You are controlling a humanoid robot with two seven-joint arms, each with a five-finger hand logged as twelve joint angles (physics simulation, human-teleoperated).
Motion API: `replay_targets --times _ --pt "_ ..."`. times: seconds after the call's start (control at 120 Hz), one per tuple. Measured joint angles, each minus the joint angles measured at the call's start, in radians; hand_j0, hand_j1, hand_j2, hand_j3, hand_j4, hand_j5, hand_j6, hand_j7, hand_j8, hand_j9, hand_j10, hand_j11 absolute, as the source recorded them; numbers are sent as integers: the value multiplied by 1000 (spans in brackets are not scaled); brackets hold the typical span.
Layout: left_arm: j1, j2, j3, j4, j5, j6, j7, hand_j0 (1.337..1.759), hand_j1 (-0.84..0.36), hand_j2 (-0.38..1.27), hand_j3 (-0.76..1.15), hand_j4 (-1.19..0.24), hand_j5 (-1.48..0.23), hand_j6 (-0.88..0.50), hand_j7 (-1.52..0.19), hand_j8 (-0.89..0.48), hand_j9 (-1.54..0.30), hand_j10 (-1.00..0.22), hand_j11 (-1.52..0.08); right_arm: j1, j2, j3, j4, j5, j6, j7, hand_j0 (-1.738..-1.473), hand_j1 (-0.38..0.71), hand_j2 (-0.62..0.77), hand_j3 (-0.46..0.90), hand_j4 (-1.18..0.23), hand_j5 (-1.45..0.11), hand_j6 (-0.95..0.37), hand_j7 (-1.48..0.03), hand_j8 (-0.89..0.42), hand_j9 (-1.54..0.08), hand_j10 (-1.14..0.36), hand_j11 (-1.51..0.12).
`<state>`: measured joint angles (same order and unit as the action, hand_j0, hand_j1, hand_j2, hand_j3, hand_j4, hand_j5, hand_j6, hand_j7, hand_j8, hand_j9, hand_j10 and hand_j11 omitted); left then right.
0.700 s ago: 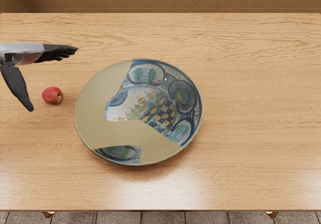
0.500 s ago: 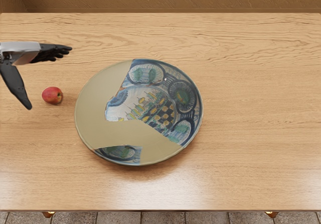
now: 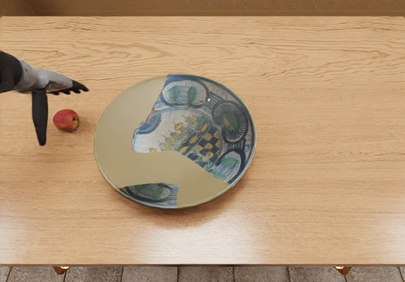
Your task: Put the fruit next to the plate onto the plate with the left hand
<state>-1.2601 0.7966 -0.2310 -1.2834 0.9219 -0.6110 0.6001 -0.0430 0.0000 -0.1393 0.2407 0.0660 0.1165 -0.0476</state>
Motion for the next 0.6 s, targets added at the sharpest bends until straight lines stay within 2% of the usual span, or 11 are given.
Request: replay_targets --times 0.208,0.408,0.6 --pt "15 -63 2 -5 170 78 9 1658 349 1 0 -5 -1 -7 0 -6 0 -4 0 0 0 0 0 0 0 0 -1658 -334 -3 0 -13 -17 -13 -17 -13 -17 -13 -17" --pt "44 -75 21 -11 253 189 11 1658 349 1 0 -5 -1 -7 0 -6 0 -4 0 0 0 0 0 0 0 0 -1658 -334 -3 0 -13 -17 -12 -17 -12 -17 -13 -17" --pt "97 -106 38 -8 277 232 11 1658 349 1 0 -5 -1 -6 0 -6 0 -4 0 0 0 0 1 0 0 0 -1658 -334 -3 0 -13 -17 -12 -17 -12 -17 -13 -17"
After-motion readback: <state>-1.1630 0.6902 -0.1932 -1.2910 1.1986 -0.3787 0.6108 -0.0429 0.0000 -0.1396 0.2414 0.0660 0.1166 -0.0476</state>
